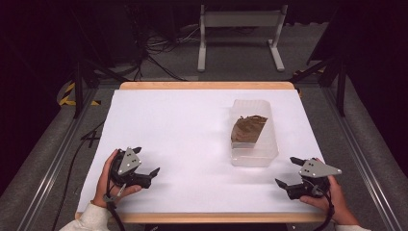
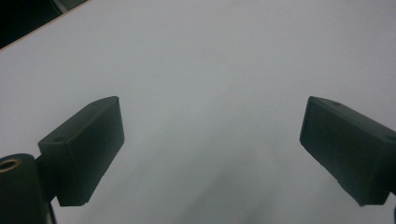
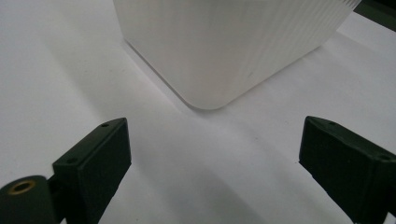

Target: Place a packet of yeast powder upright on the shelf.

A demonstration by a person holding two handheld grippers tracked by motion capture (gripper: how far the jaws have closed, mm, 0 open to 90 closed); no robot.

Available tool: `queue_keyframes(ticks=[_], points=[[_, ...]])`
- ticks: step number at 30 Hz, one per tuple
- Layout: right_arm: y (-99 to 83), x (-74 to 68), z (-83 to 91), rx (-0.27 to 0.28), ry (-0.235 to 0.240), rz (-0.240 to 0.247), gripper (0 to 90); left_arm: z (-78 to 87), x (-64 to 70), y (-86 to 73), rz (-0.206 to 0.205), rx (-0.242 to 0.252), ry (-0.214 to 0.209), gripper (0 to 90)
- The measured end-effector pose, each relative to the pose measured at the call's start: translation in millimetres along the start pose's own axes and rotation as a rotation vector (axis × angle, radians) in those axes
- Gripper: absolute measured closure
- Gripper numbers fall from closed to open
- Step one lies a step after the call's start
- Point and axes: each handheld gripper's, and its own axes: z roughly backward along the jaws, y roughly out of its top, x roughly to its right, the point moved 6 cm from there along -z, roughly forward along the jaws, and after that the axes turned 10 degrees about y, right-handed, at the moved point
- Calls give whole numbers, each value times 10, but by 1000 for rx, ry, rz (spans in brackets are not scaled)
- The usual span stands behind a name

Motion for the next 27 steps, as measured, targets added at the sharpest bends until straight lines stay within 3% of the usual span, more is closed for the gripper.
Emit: queue_keyframes(ticks=[7,12,15,20,25,27], points=[[1,5,2,-1,-4,6,97,146,-98,-170,82,8,22,68],[-2,5,-1,-6,-8,13,97,232,-147,-289,111,4,31,68],[-2,6,-2,-7,-10,14,97,254,-167,-337,105,-1,44,67],[17,-3,-2,-2,-4,17,97,292,-190,-358,156,21,29,67],[24,0,-5,3,-3,17,97,270,-154,-351,126,9,23,64],[22,0,-8,2,0,17,97,272,-147,-346,133,11,22,64]])
